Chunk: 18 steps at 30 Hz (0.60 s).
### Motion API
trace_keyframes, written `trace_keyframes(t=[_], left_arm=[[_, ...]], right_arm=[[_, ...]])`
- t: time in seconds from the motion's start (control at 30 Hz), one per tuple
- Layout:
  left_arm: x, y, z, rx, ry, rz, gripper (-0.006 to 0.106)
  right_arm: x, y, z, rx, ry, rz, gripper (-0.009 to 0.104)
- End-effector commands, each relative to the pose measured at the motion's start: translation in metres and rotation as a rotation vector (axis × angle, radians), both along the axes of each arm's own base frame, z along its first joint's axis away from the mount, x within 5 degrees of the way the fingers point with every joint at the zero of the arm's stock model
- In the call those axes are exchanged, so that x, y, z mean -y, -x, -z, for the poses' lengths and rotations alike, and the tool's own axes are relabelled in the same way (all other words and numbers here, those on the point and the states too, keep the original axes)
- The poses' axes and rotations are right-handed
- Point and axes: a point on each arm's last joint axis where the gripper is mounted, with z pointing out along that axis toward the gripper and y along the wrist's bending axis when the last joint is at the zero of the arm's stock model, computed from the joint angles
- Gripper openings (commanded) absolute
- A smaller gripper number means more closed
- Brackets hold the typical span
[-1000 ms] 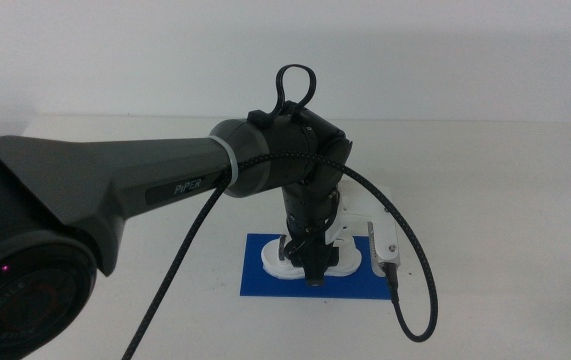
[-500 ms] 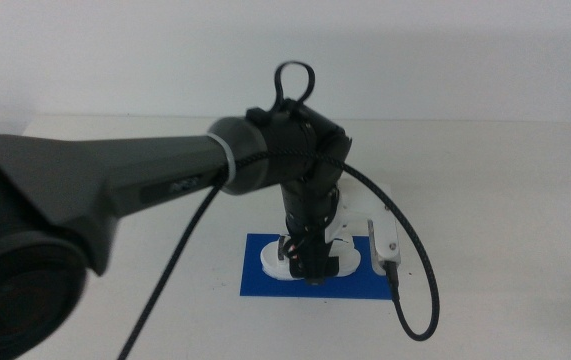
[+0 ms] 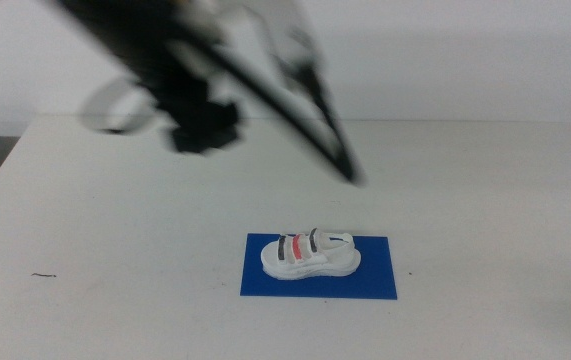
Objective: Use one arm to grab the shoe from the table and place it on the mat.
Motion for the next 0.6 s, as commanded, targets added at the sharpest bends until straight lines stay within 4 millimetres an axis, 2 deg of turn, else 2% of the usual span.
trace_keyframes(t=[0.0,0.03,0.13,0.27,0.43,0.57], left_arm=[[-0.027,0.023,-0.011,-0.007,0.098,-0.047,0.094],[-0.043,0.034,-0.017,0.022,0.135,-0.089,0.094],[-0.079,0.064,-0.014,0.096,0.290,-0.261,0.094],[-0.114,0.108,0.006,0.199,0.519,-0.462,0.094],[-0.140,0.150,0.042,0.313,0.749,-0.642,0.094],[-0.149,0.168,0.078,0.370,0.853,-0.692,0.094]], right_arm=[[0.000,0.000,0.000,0.011,0.010,-0.002,0.079],[0.000,0.000,0.000,0.011,0.010,-0.002,0.079],[0.000,0.000,0.000,0.011,0.010,-0.002,0.079],[0.000,0.000,0.000,0.011,0.010,-0.002,0.079],[0.000,0.000,0.000,0.011,0.010,-0.002,0.079],[0.000,0.000,0.000,0.011,0.010,-0.002,0.079]])
